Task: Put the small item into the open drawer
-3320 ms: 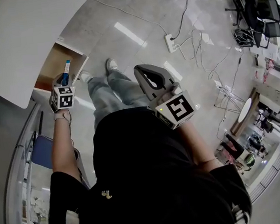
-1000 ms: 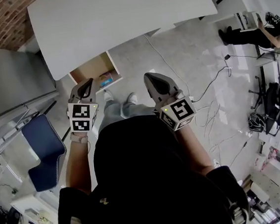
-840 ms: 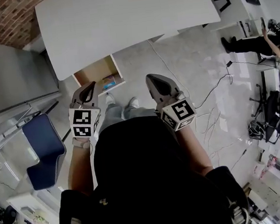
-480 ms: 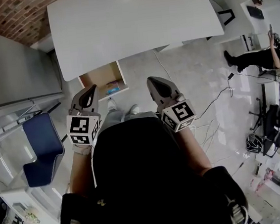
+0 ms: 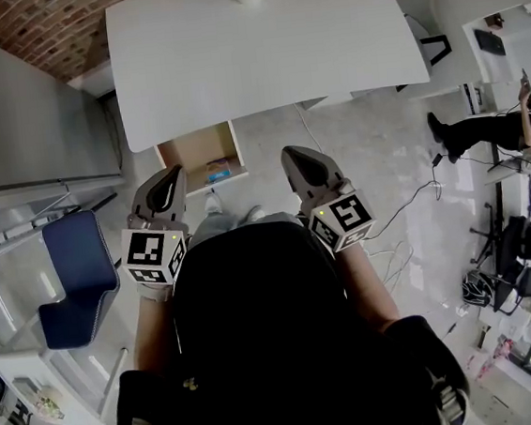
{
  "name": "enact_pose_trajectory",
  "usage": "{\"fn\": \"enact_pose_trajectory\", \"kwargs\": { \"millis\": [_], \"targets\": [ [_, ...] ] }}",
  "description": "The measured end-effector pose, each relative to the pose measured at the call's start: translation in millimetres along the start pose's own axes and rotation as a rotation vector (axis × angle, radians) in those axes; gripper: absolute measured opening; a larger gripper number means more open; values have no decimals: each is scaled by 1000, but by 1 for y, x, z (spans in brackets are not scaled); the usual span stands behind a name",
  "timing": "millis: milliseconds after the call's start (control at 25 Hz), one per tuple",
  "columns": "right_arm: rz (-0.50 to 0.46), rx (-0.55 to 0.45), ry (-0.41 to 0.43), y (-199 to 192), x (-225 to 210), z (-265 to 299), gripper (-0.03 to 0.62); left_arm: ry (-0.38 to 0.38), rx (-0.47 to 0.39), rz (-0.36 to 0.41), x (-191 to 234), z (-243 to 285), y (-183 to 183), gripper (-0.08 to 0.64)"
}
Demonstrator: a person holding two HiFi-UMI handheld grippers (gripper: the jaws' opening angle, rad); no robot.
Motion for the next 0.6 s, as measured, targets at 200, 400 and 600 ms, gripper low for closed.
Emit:
{"fn": "enact_pose_trajectory", "kwargs": {
  "millis": [200,400,600],
  "targets": [
    [2,-14,31,5,8,0,12,3,-34,5,2,-9,4,2],
    [-6,-36,34,11,13,-3,12,2,-53,10,0,-15,6,2],
    [-31,-49,43,15,18,-8,11,-25,-73,16,-7,-18,7,2]
  ]
}}
Point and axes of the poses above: the fingertips, and each gripper's own axes: z forward along the fingers, x to its left, y out of its top, the point moved 3 cm from there along -z, backward along the fingers, and after that the axes turned 10 degrees about -y, right-handed, at the moved point
